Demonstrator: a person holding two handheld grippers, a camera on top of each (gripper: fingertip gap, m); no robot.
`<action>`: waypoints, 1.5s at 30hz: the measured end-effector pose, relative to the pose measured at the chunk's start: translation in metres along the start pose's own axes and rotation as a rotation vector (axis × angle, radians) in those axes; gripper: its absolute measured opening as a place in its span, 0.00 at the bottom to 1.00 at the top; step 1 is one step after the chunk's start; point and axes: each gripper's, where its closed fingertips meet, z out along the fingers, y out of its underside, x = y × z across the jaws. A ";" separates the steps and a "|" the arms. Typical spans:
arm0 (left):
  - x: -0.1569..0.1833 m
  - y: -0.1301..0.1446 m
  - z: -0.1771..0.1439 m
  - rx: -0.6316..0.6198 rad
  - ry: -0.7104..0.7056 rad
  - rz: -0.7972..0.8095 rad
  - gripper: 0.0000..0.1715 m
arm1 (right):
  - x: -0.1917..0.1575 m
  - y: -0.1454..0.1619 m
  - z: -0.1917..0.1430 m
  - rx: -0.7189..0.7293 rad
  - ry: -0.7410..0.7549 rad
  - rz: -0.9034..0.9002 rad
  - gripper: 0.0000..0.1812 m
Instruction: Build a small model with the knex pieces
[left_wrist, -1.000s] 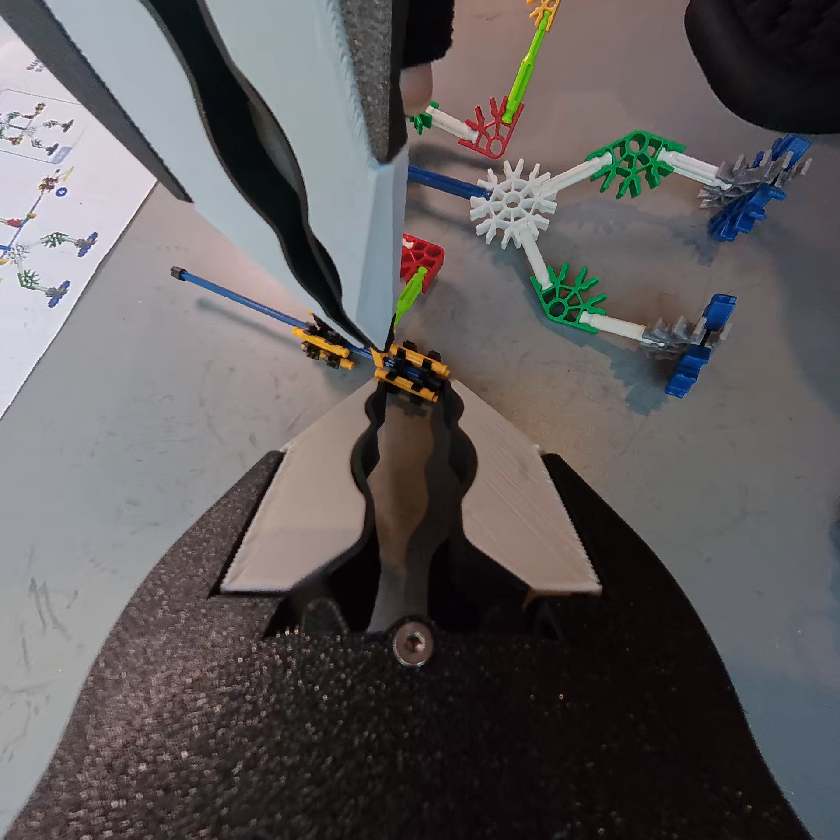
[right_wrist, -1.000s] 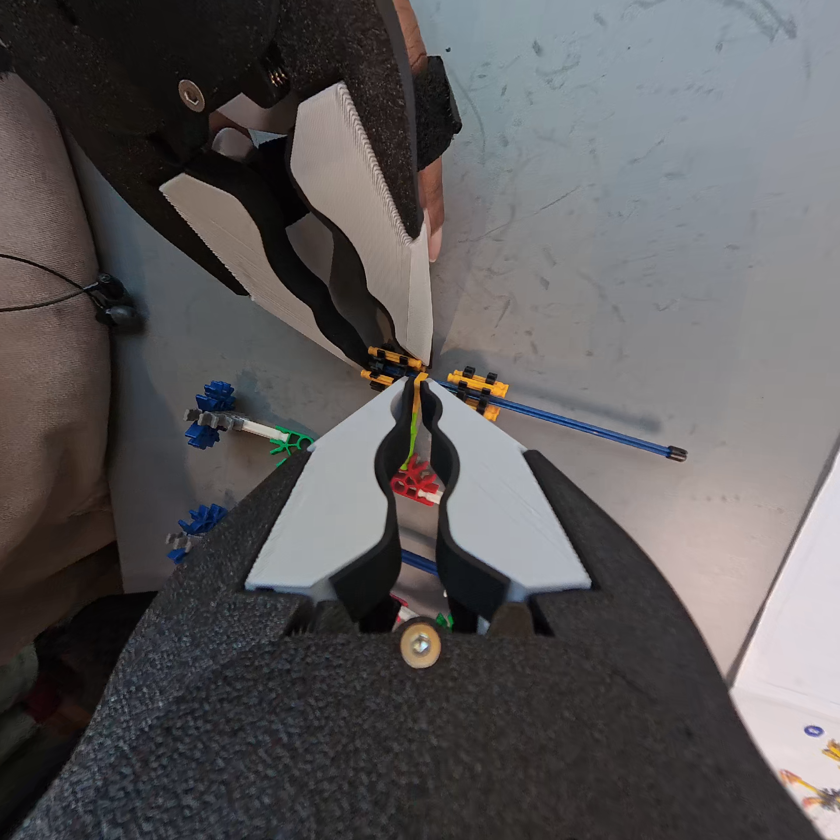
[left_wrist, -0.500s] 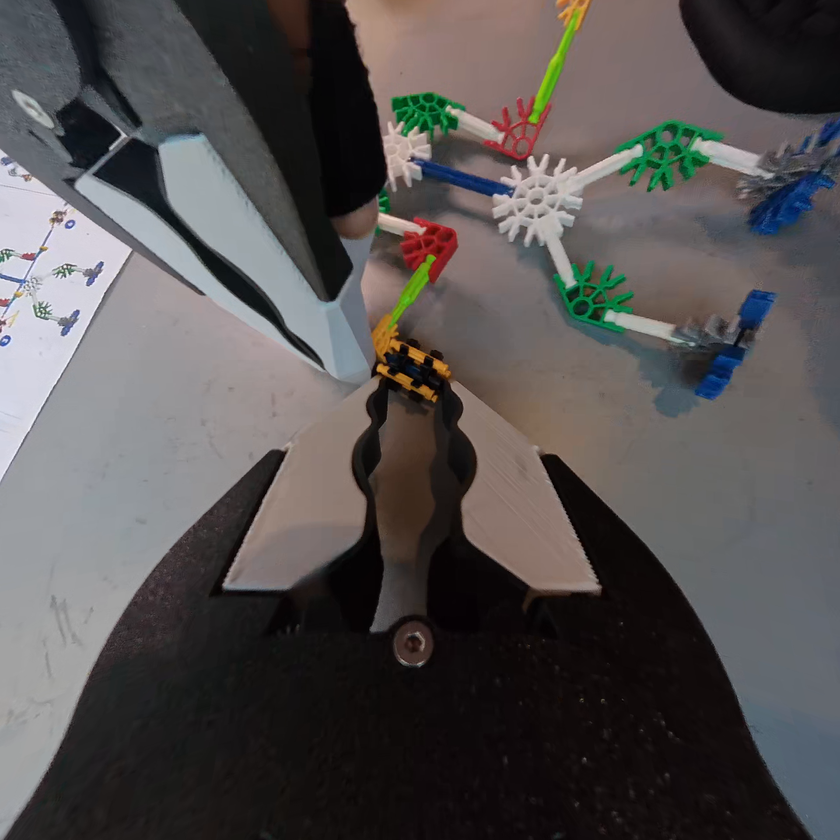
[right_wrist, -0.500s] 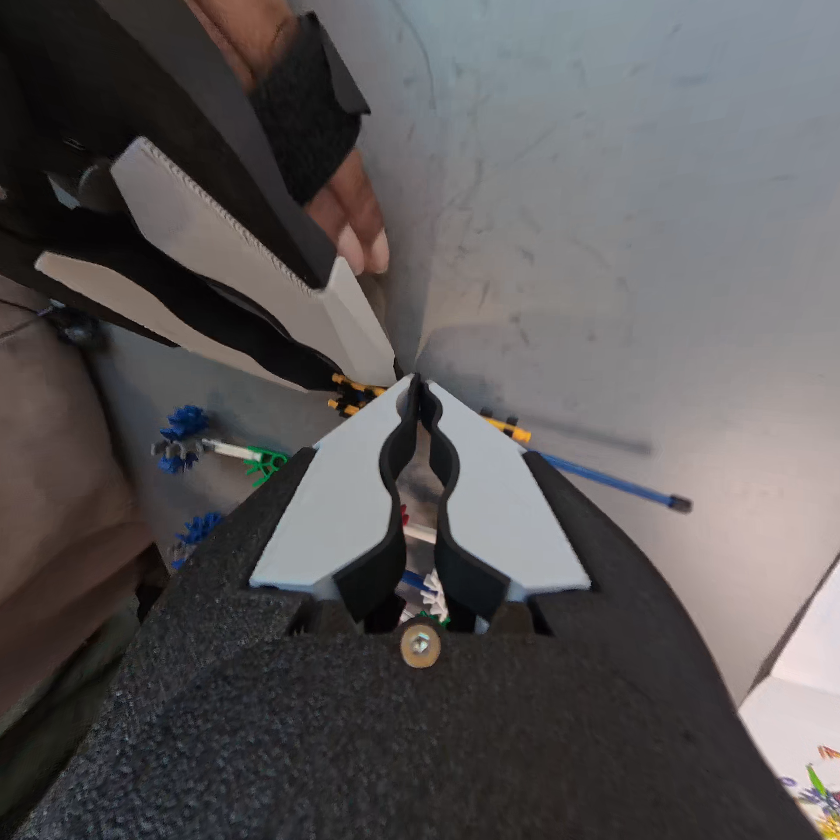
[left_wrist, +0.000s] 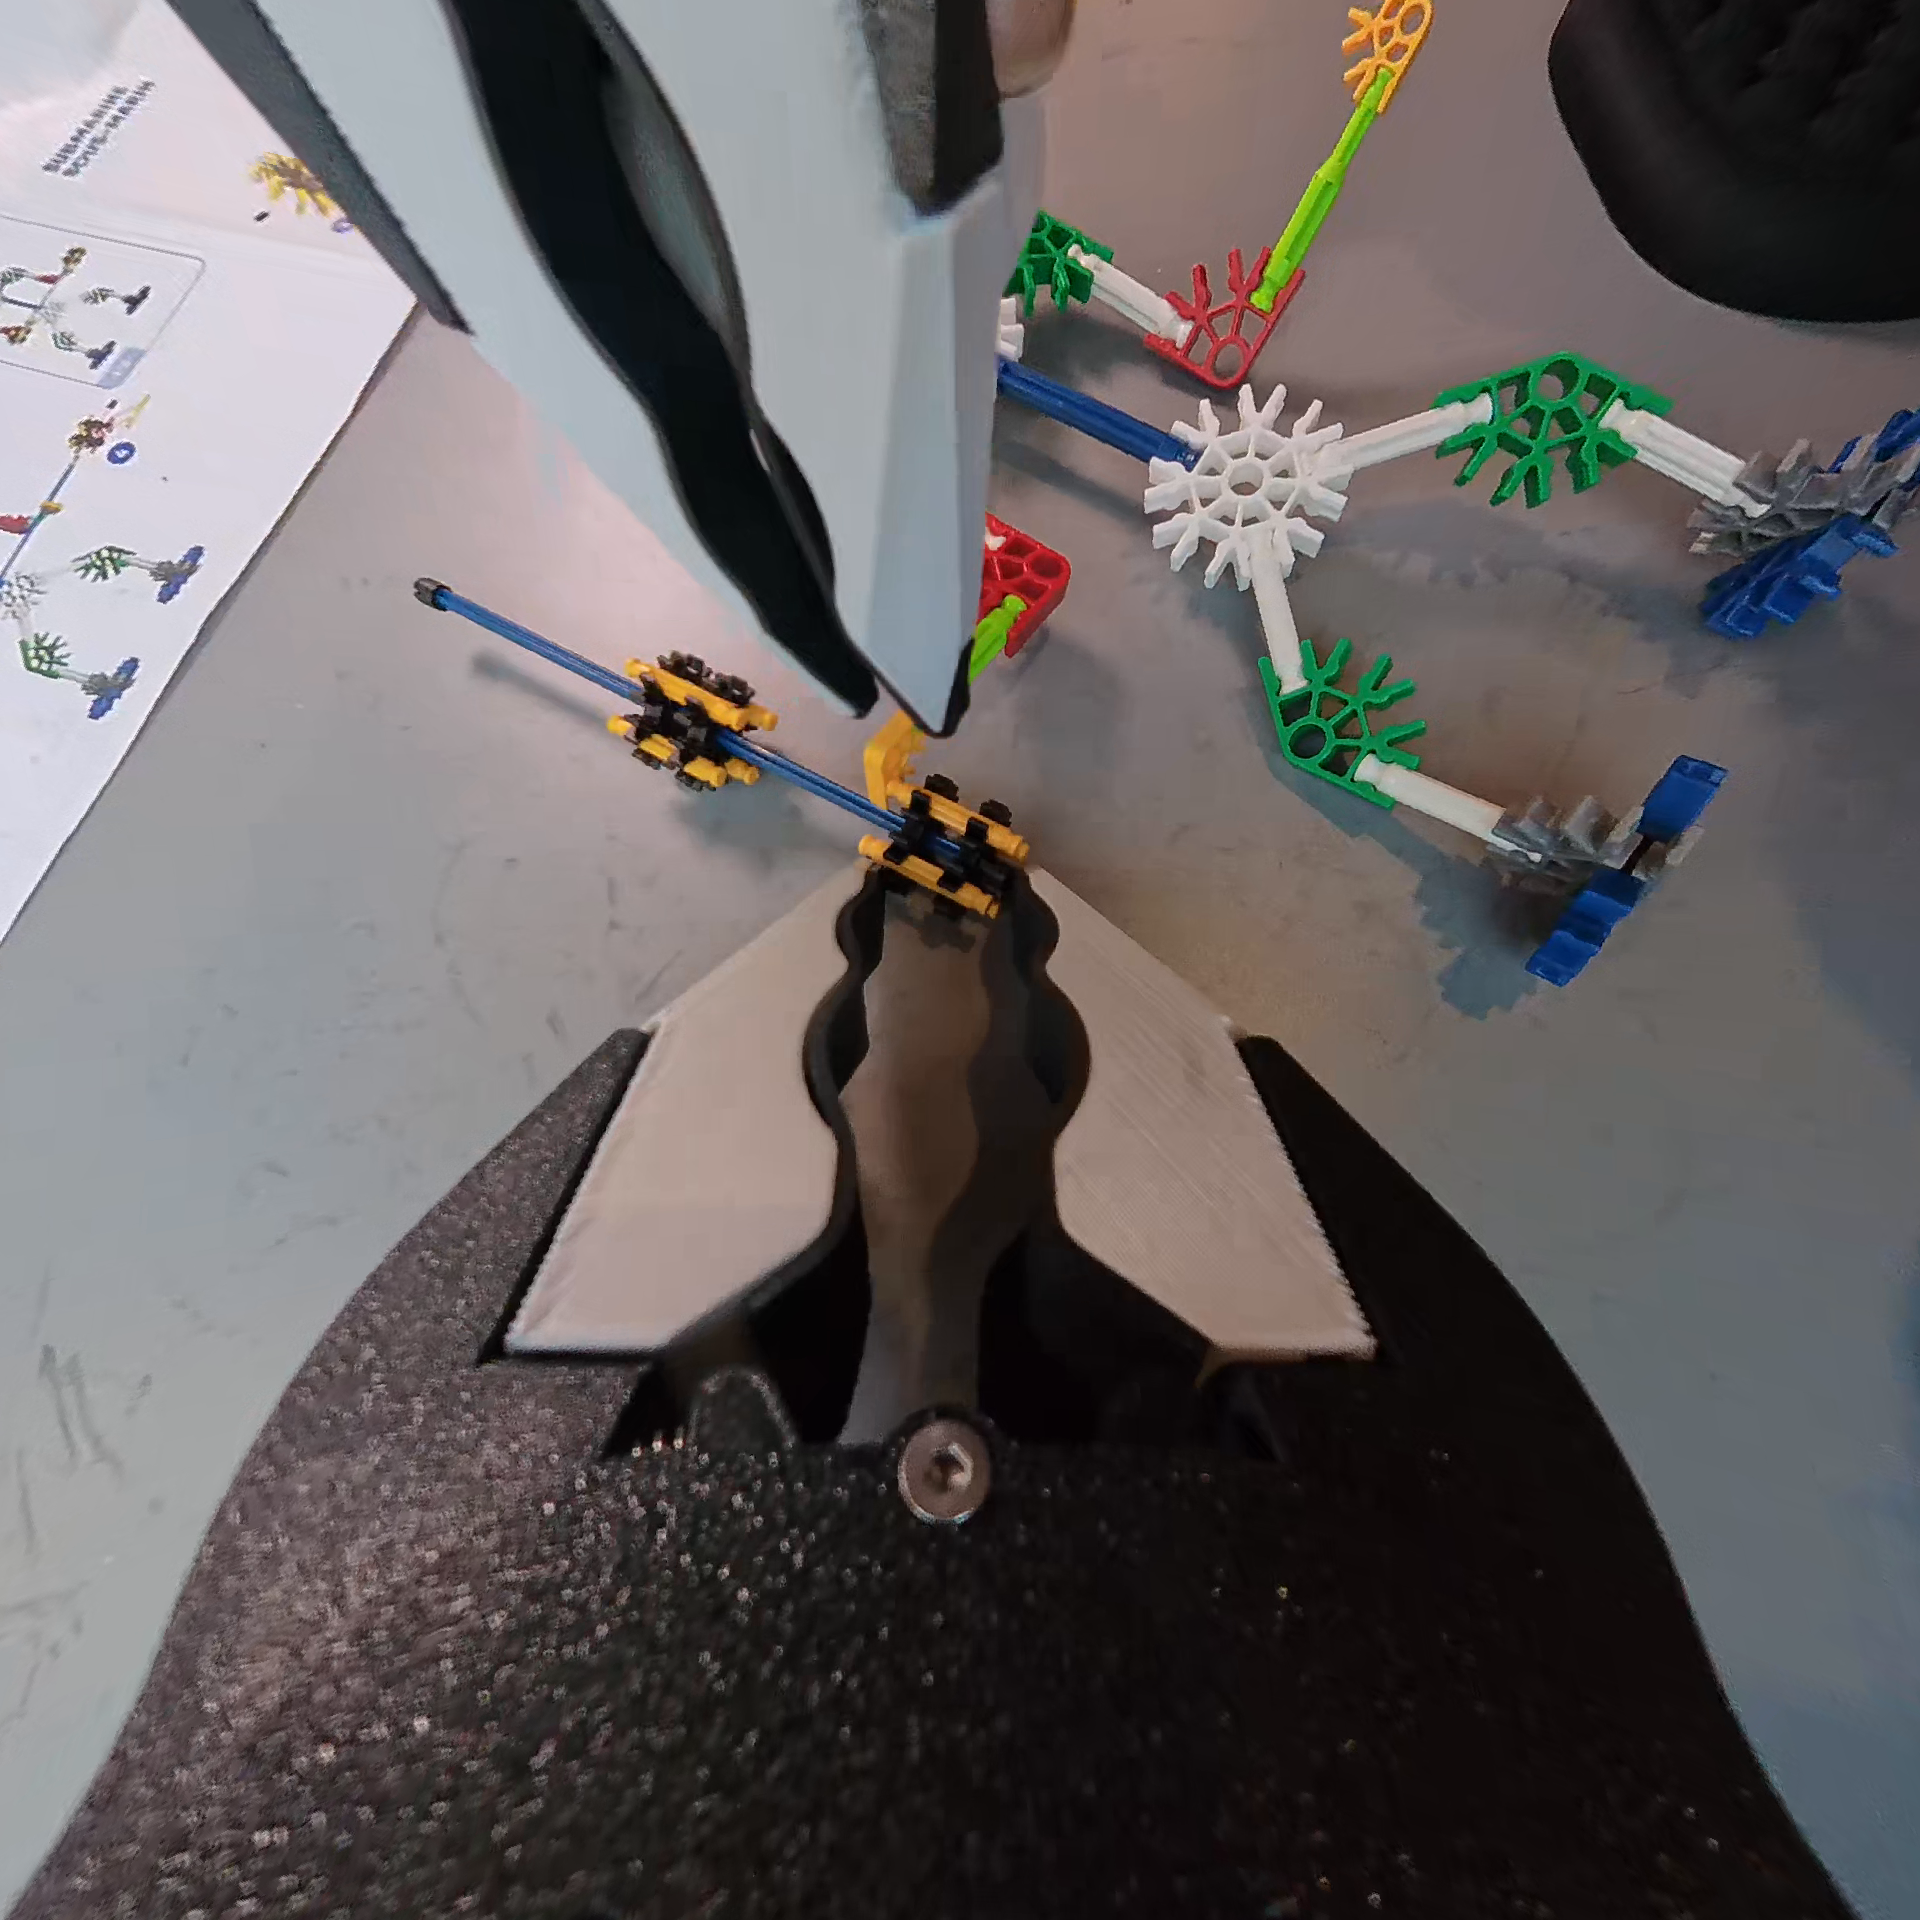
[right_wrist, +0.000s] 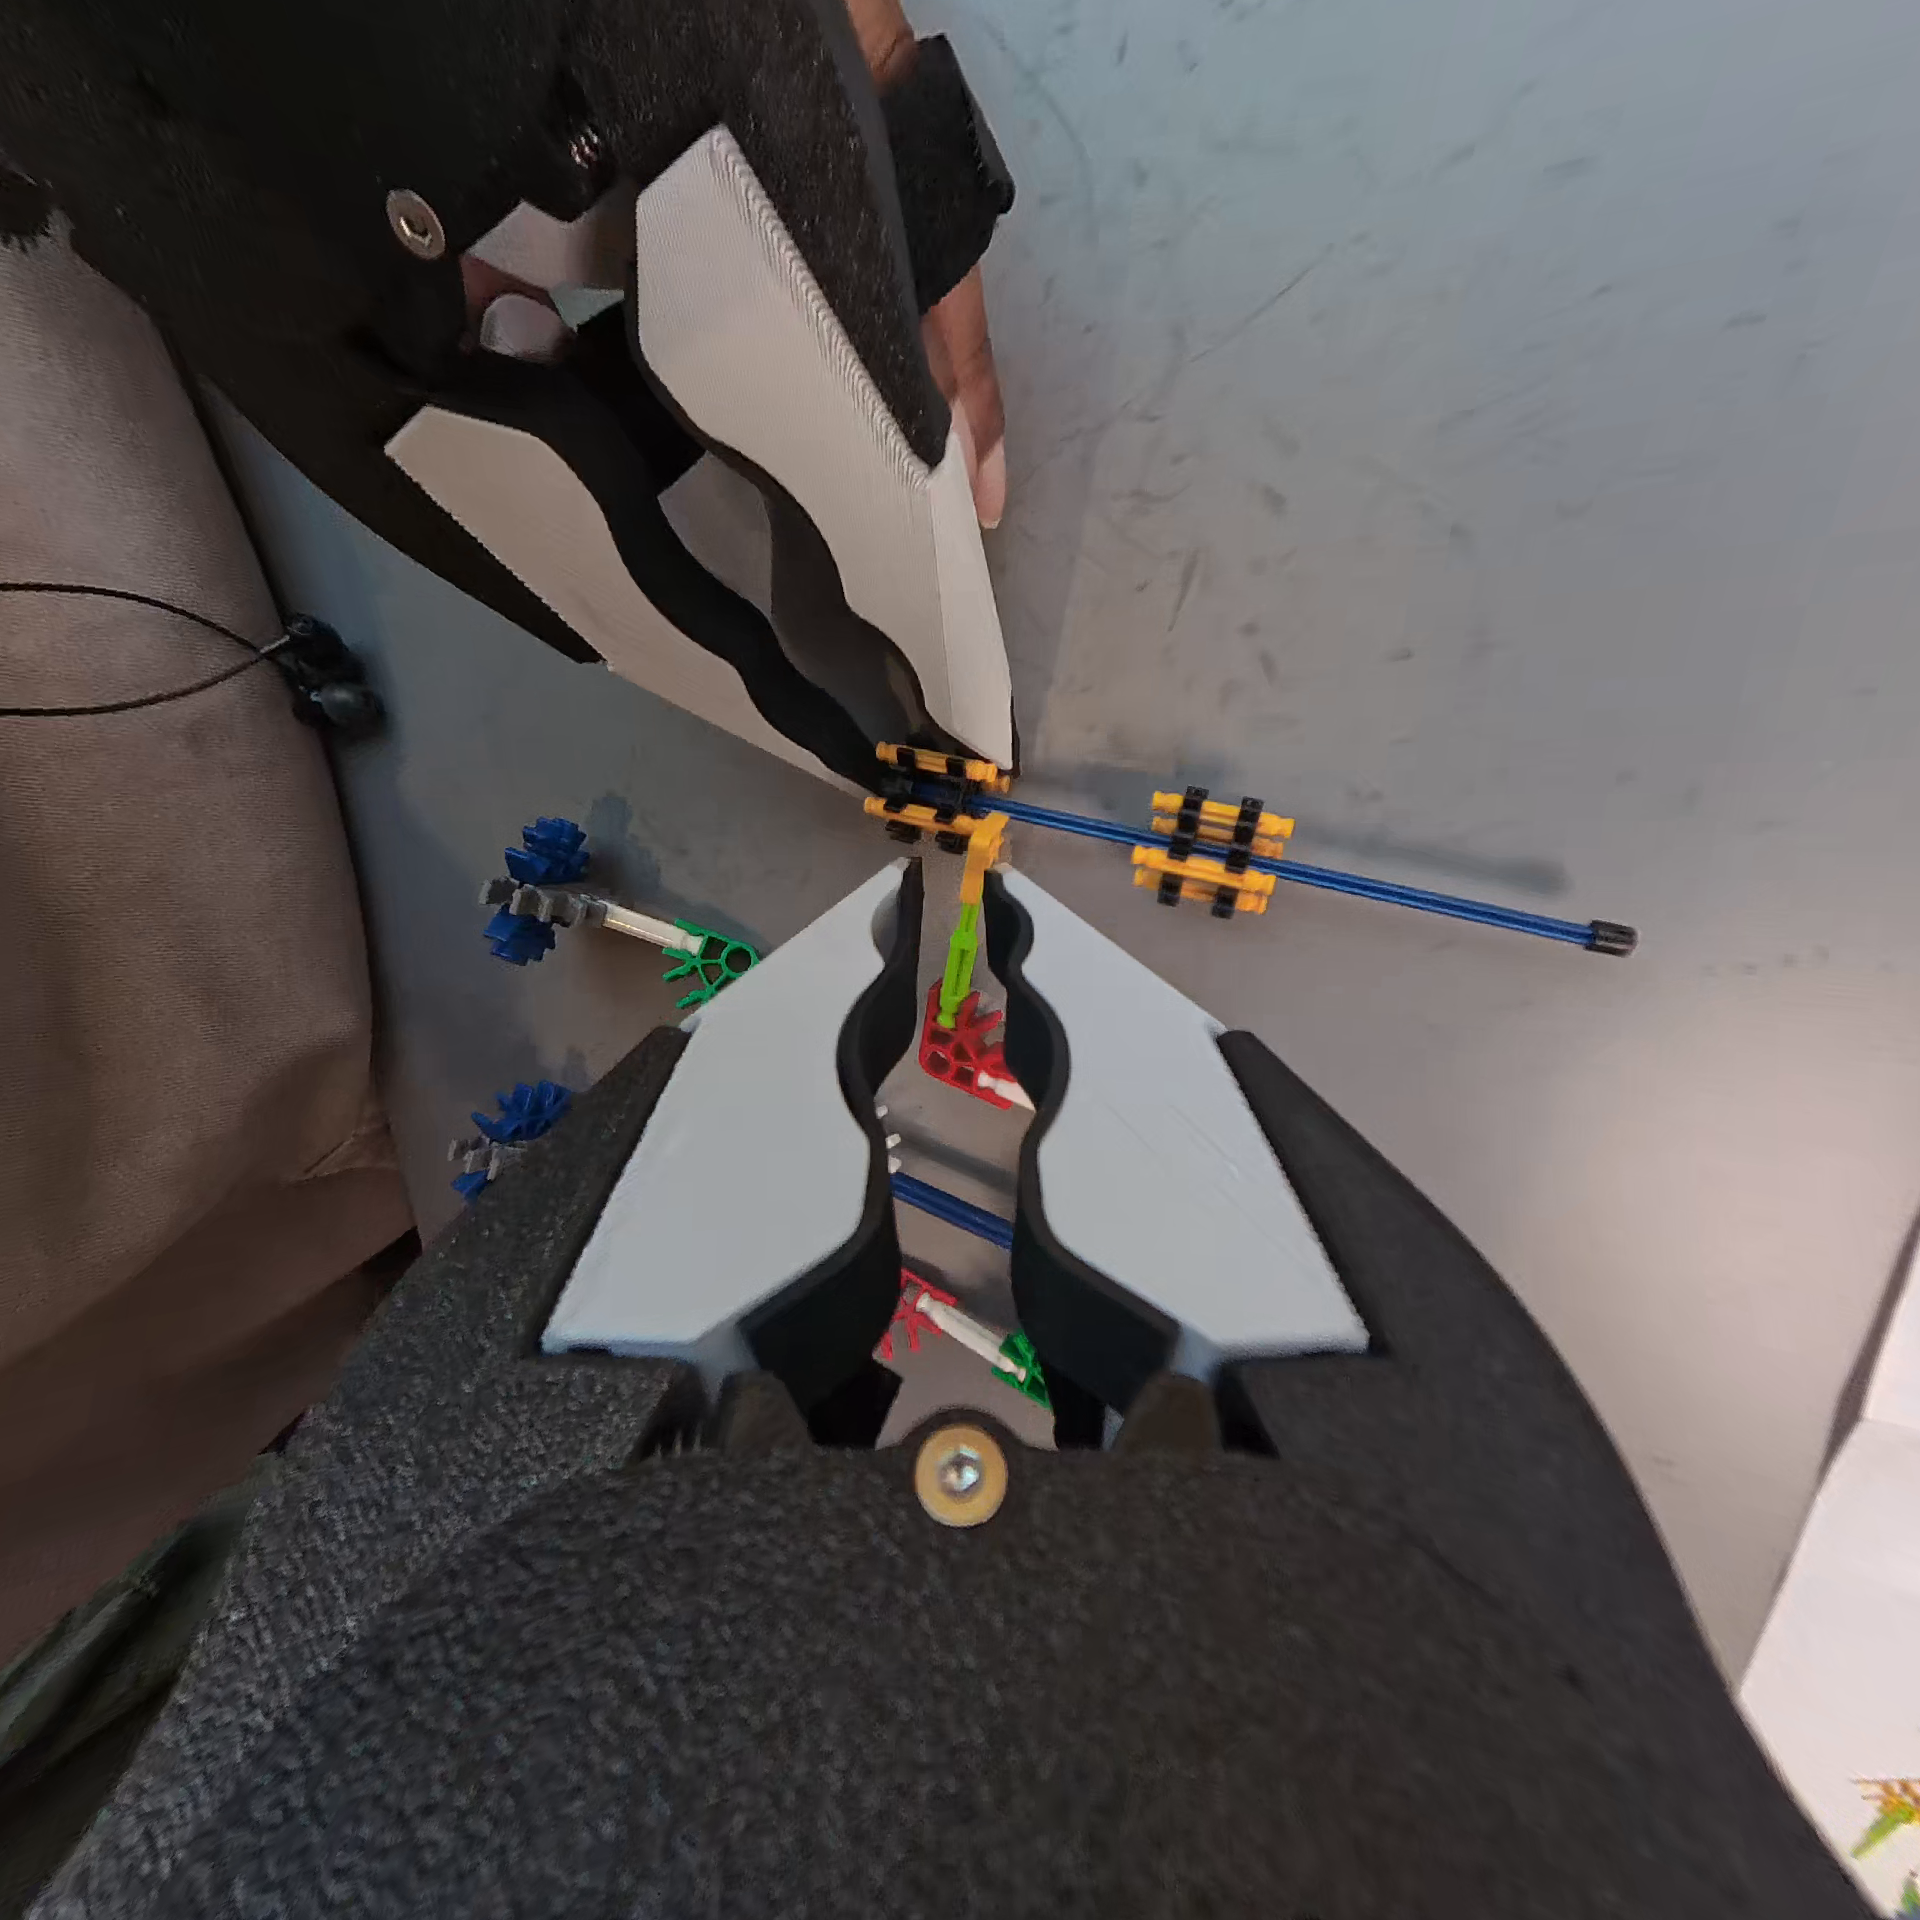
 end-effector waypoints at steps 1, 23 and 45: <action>0.000 0.000 0.000 0.000 -0.001 0.003 0.14 | 0.000 0.003 0.001 0.001 0.016 -0.003 0.06; 0.001 -0.001 0.000 0.005 0.009 0.075 0.14 | 0.004 0.001 0.010 -0.060 -0.043 0.054 0.01; 0.000 0.000 0.000 -0.002 0.046 0.075 0.13 | 0.005 -0.002 0.010 -0.040 -0.208 0.242 0.01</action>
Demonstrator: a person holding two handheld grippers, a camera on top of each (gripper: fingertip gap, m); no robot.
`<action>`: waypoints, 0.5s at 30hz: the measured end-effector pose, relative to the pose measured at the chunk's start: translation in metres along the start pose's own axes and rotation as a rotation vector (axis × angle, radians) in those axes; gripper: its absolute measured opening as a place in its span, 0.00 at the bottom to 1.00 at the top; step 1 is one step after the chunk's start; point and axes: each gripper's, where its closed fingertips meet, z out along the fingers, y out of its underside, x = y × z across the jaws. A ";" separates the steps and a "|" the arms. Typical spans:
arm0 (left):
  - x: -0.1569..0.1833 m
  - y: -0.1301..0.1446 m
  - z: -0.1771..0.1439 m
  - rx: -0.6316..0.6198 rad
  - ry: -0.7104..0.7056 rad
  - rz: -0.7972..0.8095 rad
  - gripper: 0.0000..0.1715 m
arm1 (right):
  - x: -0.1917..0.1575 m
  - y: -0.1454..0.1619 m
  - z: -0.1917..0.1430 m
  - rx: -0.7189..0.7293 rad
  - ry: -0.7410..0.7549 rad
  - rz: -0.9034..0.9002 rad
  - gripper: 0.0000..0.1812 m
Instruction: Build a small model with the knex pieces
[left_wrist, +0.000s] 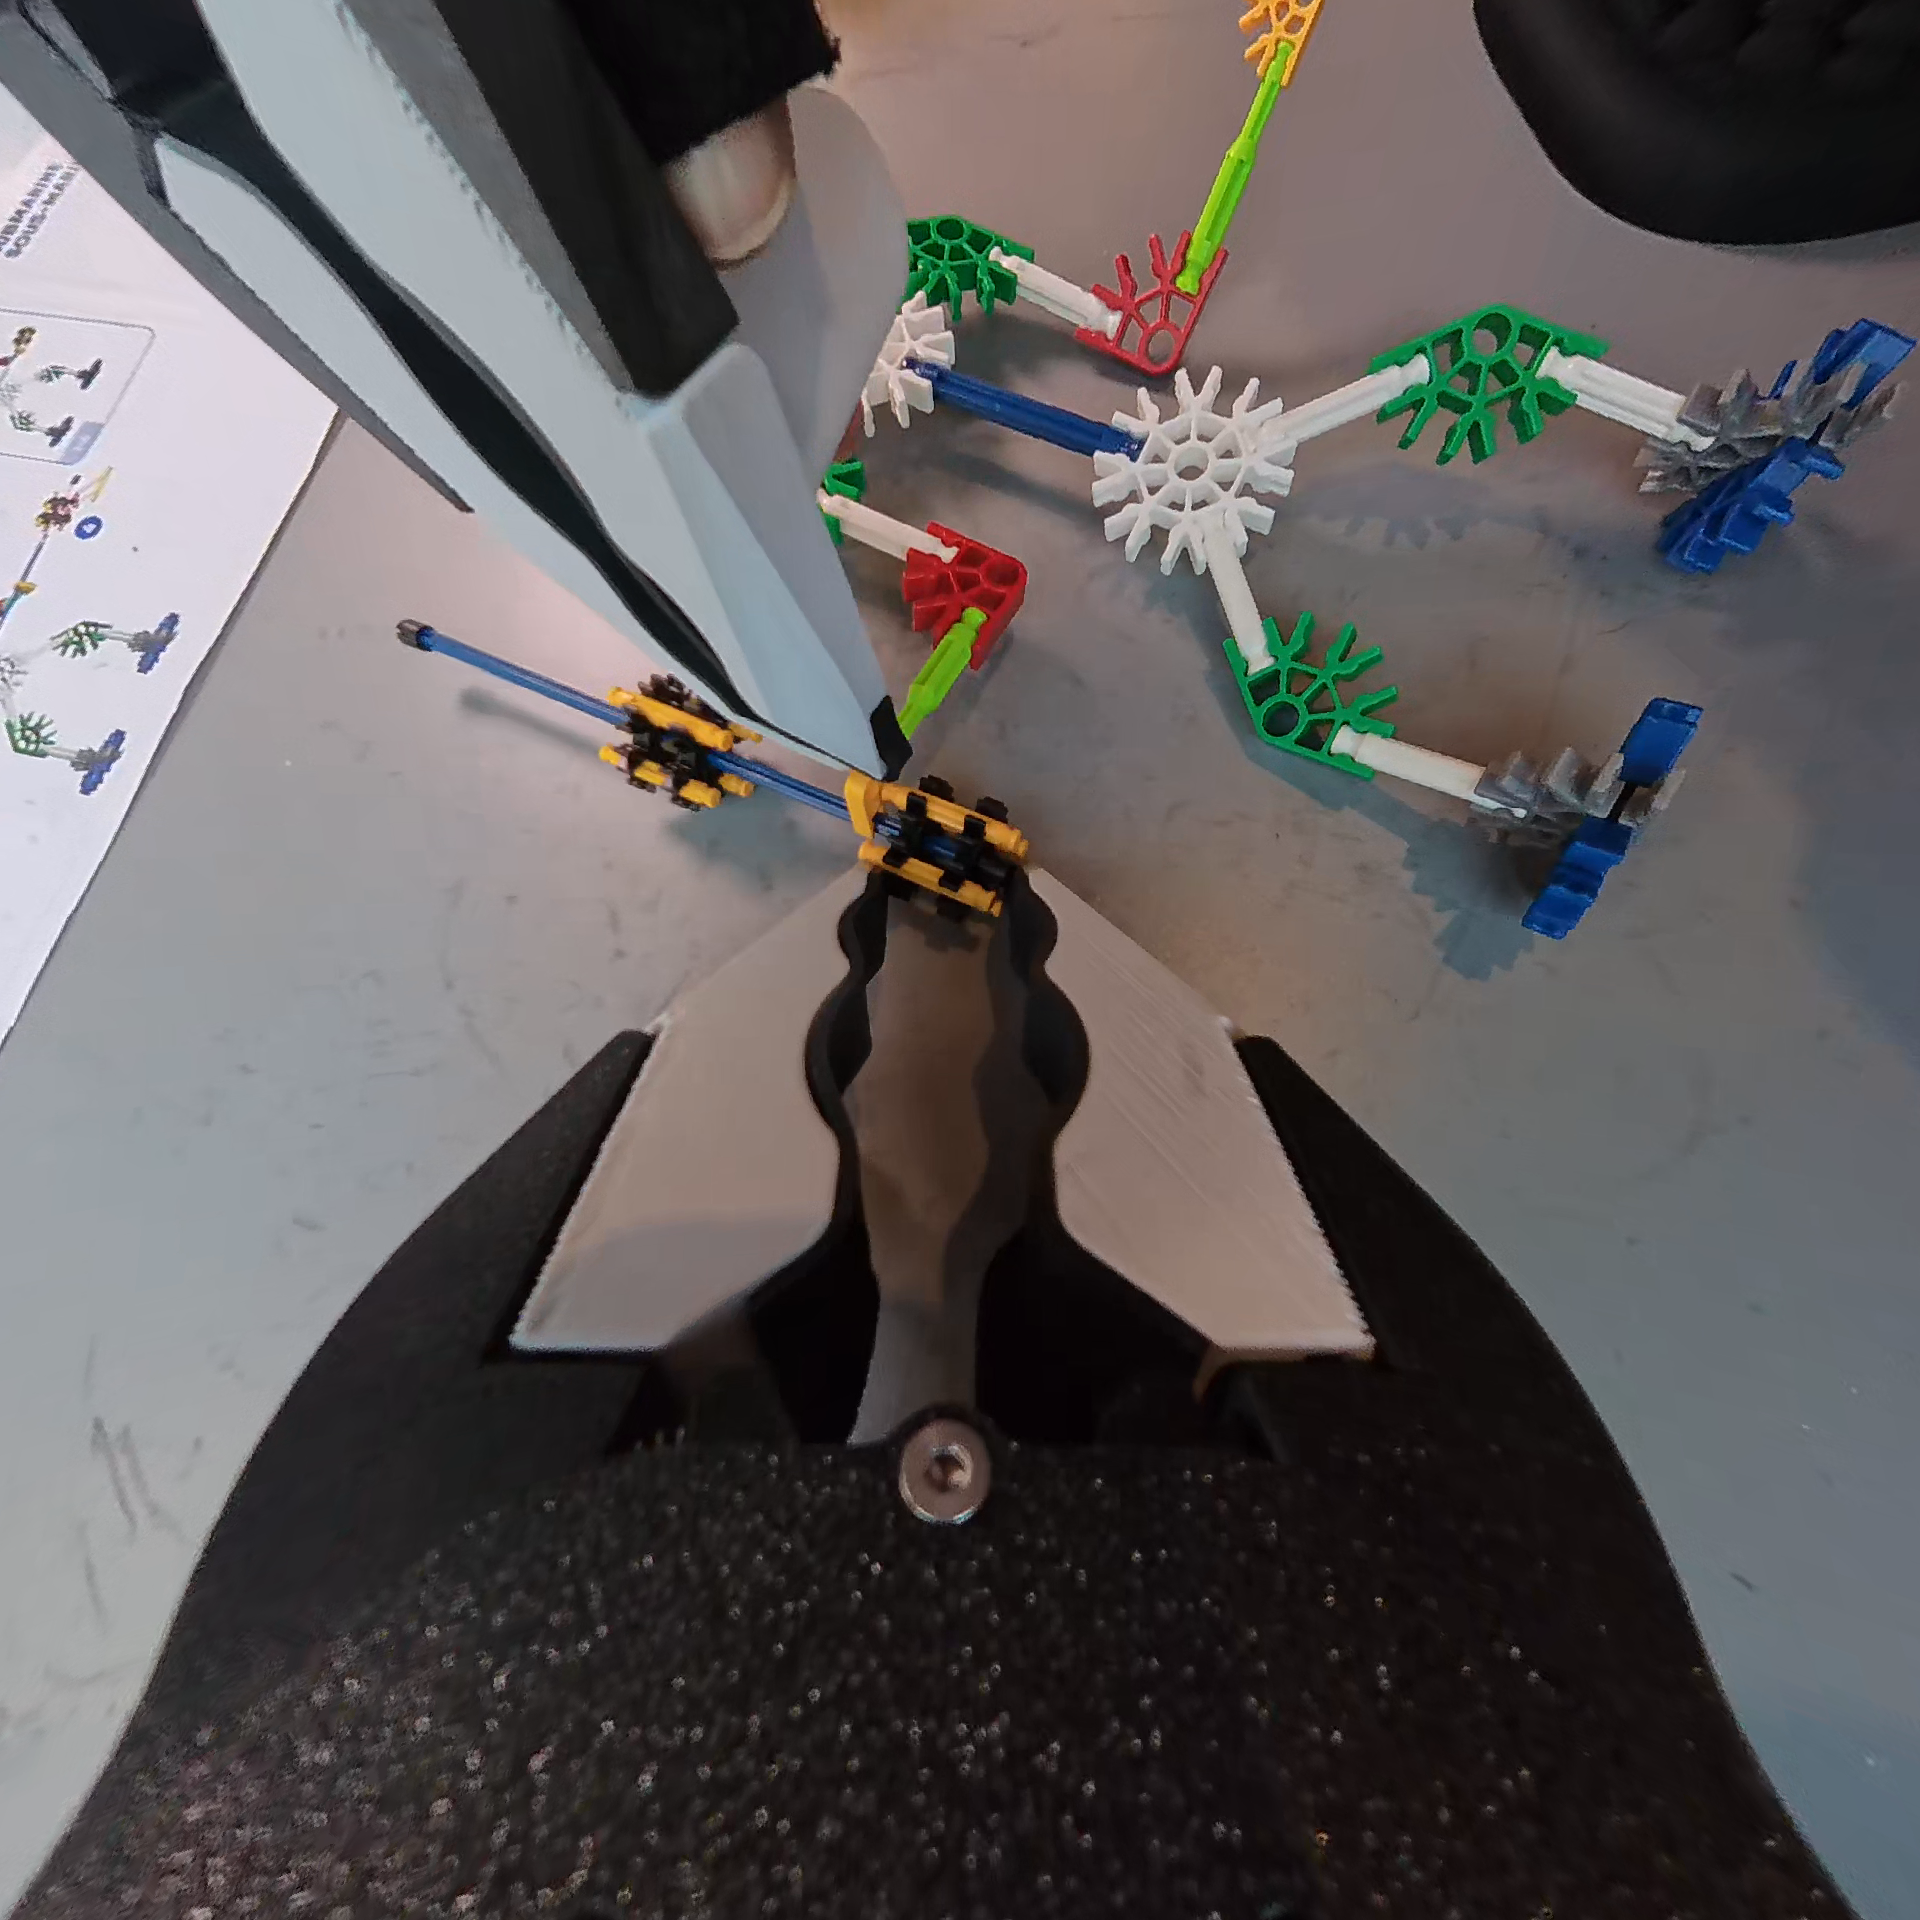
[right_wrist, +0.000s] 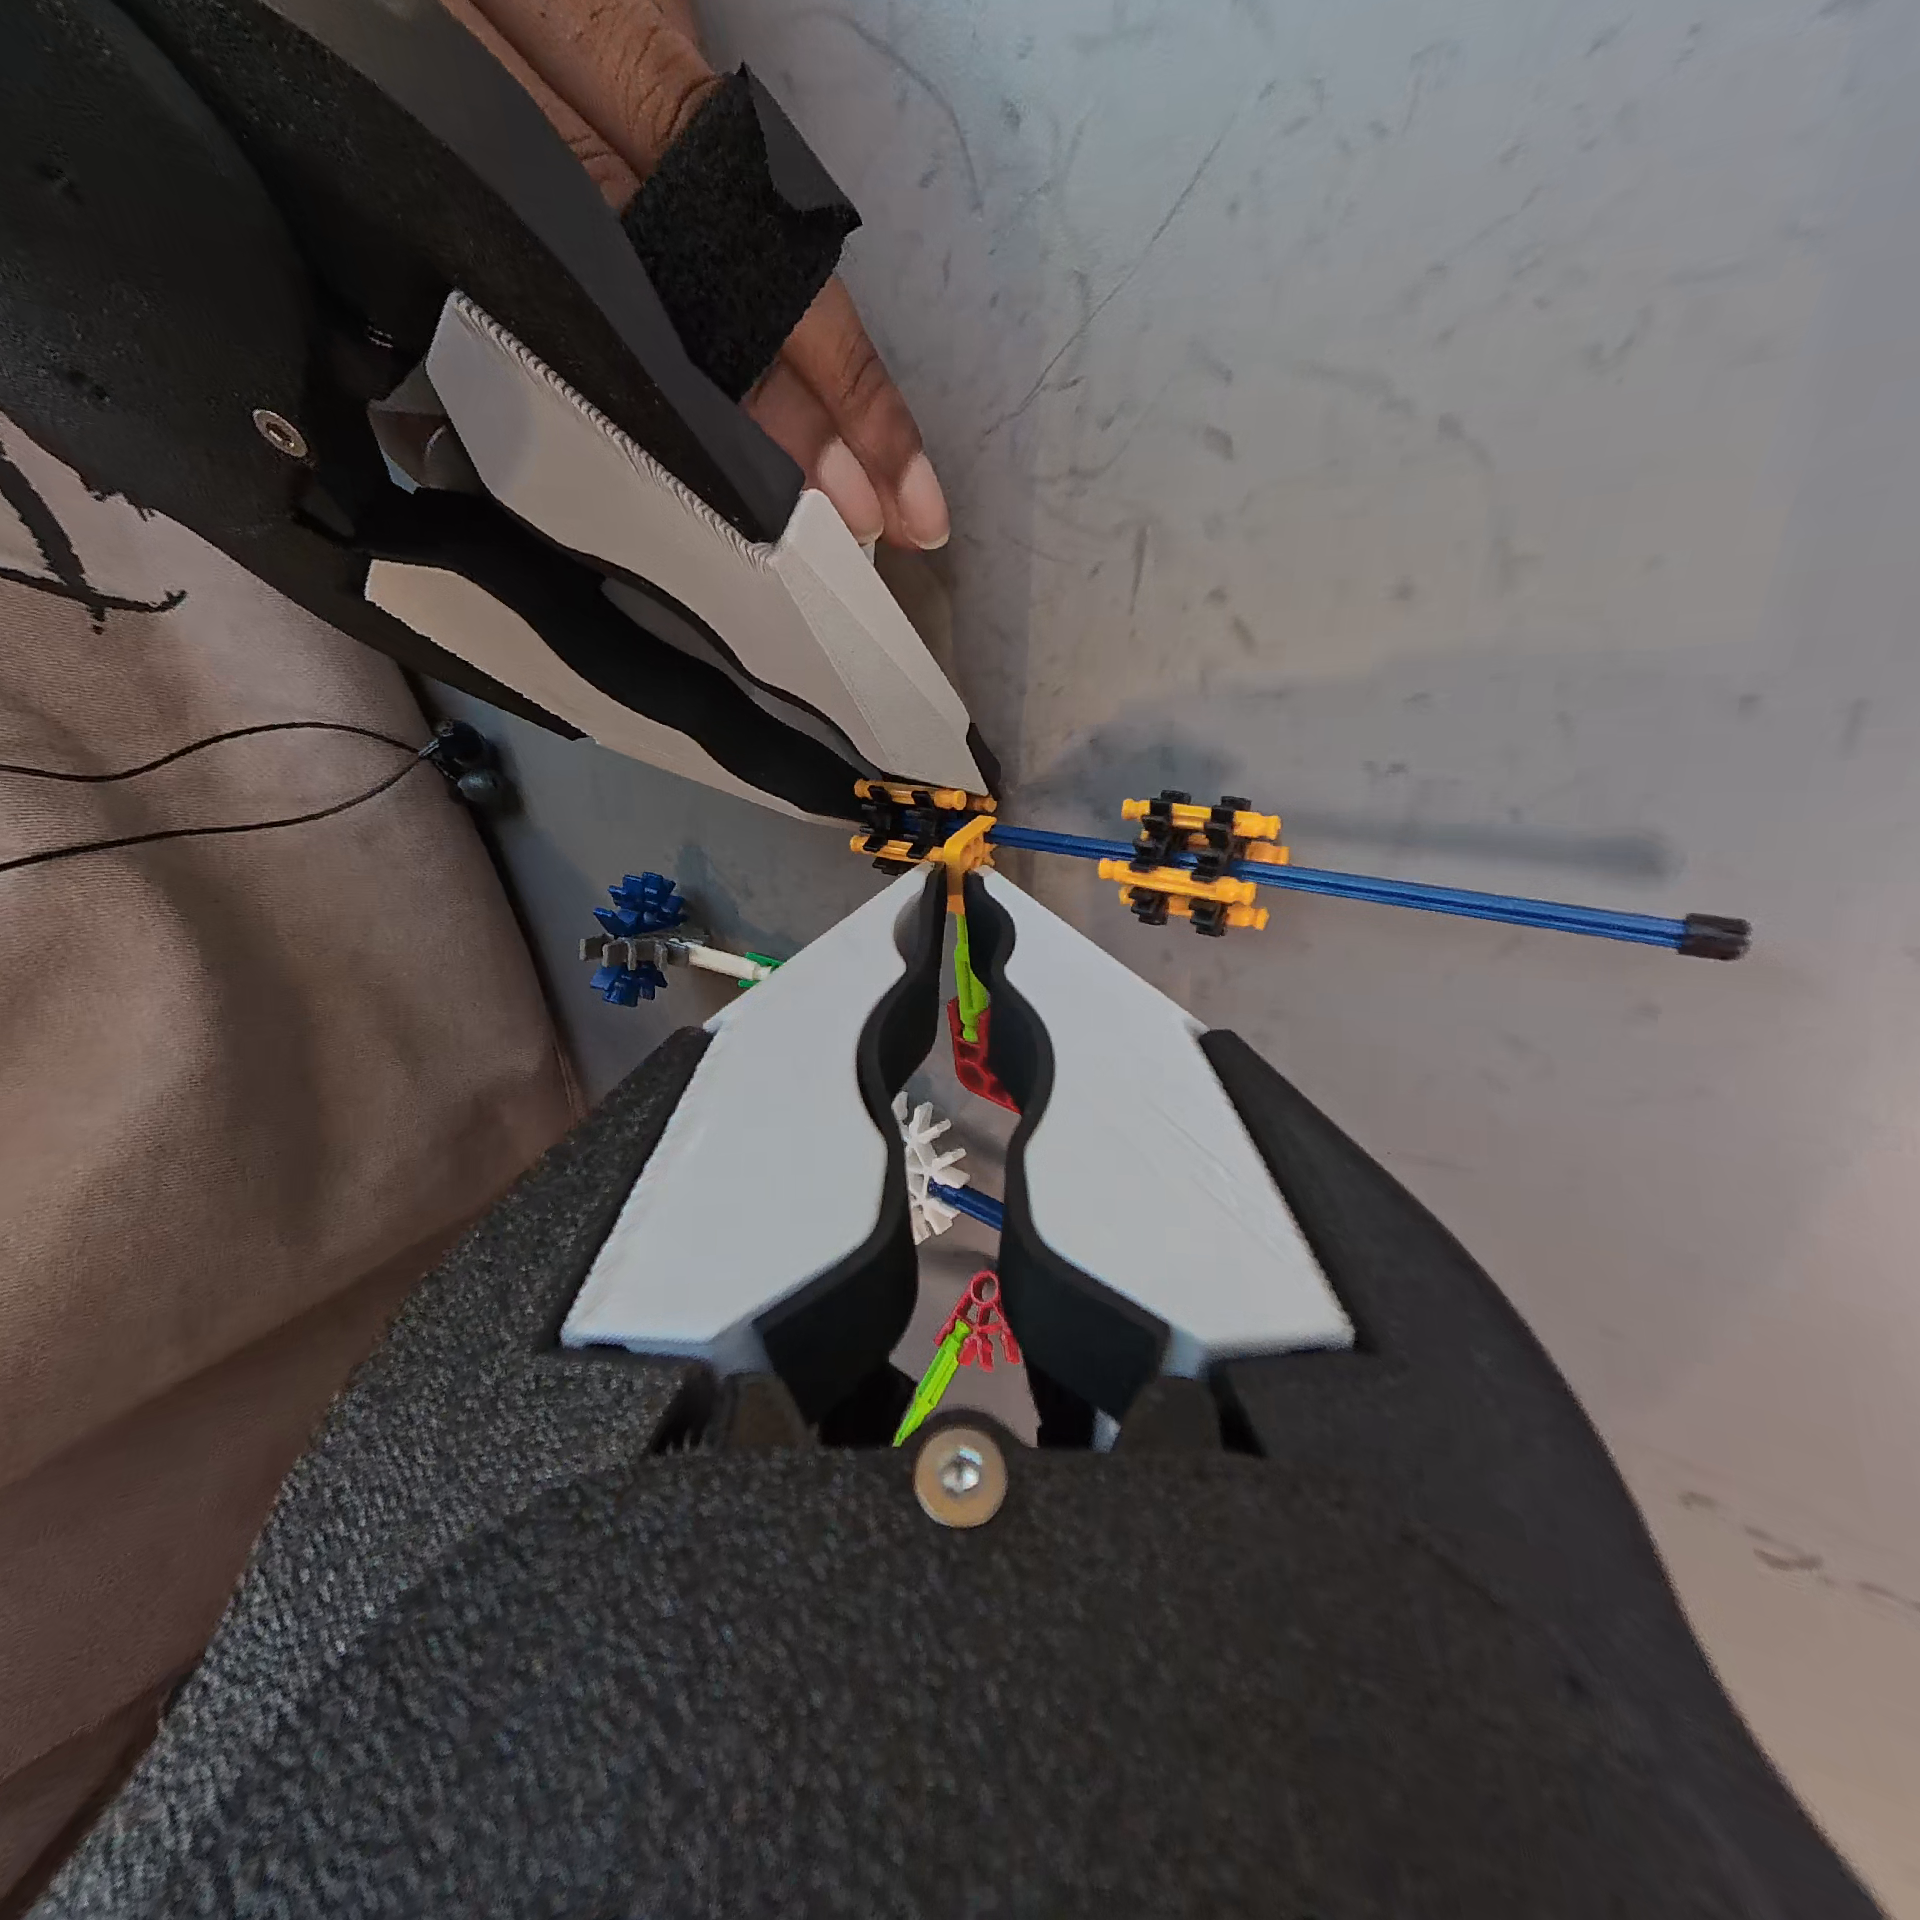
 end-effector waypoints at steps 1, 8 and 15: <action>0.000 0.000 0.000 -0.001 0.000 0.000 0.13 | 0.000 0.000 0.000 0.006 -0.001 -0.003 0.01; 0.000 0.000 0.000 -0.001 -0.001 0.012 0.13 | -0.001 -0.002 0.001 0.020 0.000 -0.007 0.01; 0.000 -0.001 0.000 -0.005 0.002 0.041 0.13 | -0.001 -0.008 0.002 -0.058 -0.006 0.024 0.00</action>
